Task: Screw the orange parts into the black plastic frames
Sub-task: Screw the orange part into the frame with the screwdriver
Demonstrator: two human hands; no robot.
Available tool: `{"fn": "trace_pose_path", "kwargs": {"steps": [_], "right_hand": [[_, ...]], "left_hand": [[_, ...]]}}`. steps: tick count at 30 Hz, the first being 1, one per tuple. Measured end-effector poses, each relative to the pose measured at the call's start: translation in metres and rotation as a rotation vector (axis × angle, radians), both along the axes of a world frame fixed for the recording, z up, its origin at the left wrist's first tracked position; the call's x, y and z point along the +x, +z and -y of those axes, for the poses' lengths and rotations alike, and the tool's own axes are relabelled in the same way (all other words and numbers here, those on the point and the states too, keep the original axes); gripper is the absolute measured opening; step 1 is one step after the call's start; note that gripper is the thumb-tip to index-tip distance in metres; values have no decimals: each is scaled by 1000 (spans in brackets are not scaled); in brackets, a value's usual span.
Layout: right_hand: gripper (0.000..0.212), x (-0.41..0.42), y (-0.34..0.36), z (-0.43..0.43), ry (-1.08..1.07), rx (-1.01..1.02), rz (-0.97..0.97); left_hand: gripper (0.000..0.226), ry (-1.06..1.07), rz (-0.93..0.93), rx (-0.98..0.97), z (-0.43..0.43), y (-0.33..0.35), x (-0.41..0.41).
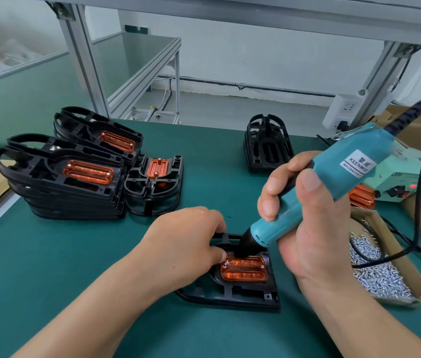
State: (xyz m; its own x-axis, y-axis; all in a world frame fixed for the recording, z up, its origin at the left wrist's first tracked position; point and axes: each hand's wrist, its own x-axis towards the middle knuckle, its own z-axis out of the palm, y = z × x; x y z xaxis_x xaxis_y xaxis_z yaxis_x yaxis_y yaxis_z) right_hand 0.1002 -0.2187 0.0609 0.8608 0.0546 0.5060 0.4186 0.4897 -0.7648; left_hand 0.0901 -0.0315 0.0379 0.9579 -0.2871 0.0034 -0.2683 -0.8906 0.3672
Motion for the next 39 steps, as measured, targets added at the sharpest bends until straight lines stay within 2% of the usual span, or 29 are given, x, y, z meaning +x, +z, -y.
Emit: {"fn": "trace_pose_path", "kwargs": {"steps": [4,12,14,24,29,32,36,39], "right_hand": [[29,-5,2,-5,64,-39,62],[23,-5,7,-10,183,-132,117],[21,-3,10,-12,228,-162,113],[21,8,9,-26,292,-254,65],[25,7,9,-24,364,-261,83],[24,6,9,-21,350,-272,94],[31,7,8,-18,328,-169,62],[33,6,10,-15,297,-124,62]], "left_hand": [[33,5,18,17,2,-2,1],[26,-5,19,18,4,2,-1],[33,2,22,32,4,2,-2],[30,28,-9,29,6,4,-2],[24,42,0,60,8,2,-1],[29,32,20,62,8,1,-1],[29,54,82,42,11,-1,-2],[20,57,127,69,14,-5,-2]]}}
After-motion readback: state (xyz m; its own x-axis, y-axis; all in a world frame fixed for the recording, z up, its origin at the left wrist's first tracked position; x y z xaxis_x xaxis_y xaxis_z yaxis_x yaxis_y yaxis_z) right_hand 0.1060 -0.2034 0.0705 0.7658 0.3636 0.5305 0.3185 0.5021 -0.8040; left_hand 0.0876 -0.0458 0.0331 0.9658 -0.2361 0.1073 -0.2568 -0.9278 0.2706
